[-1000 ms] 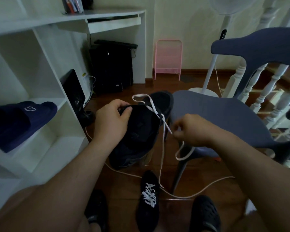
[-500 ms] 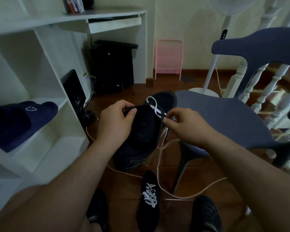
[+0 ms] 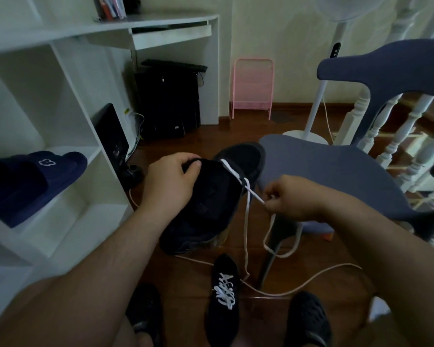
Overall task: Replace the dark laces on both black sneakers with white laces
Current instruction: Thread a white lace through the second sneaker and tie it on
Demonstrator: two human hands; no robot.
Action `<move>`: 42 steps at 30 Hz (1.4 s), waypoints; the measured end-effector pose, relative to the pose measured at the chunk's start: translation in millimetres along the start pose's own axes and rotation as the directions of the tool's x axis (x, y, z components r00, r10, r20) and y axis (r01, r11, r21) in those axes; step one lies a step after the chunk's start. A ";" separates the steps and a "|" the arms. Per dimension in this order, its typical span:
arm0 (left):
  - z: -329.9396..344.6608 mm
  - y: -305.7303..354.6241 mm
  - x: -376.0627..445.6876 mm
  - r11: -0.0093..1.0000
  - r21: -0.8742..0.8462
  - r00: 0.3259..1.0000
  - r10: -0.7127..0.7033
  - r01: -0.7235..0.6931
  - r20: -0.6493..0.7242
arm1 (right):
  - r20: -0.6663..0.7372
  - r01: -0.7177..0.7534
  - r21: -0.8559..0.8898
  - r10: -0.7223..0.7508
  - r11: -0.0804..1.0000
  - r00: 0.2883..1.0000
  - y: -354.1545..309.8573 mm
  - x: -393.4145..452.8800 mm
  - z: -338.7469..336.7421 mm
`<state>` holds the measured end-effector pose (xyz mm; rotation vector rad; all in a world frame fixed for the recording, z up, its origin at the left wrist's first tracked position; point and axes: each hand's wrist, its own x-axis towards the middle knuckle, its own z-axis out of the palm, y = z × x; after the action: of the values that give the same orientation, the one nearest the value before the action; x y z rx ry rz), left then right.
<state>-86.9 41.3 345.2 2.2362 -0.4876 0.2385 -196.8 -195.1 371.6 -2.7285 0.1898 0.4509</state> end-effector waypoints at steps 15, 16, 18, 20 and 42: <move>-1.4 31.5 -8.5 0.717 -0.343 0.750 -0.375 0.607 0.544 | -0.622 0.373 0.232 -0.158 0.898 0.767 -27.5 -12.5 -9.1; -0.8 32.7 -8.9 0.704 -0.349 0.742 -0.377 0.619 0.555 | -0.636 0.373 0.235 -0.148 0.897 0.758 -29.2 -11.9 -8.4; 1.8 34.2 -10.3 0.692 -0.373 0.746 -0.366 0.618 0.557 | -0.642 0.340 0.183 -0.150 0.922 0.752 -32.0 -10.5 -8.8; 6.2 34.8 -12.5 0.695 -0.404 0.767 -0.340 0.595 0.544 | -0.583 0.280 0.159 -0.138 0.947 0.801 -35.9 -8.8 -11.0; 33.2 35.8 -27.4 0.829 -0.441 0.920 -0.204 0.344 0.334 | -0.449 0.011 0.062 0.018 0.998 0.893 -44.6 18.6 -2.7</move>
<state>-126.5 2.1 339.4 1.8025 -0.3131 -0.3263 -170.0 -156.2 382.7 -2.7270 0.3212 -0.1960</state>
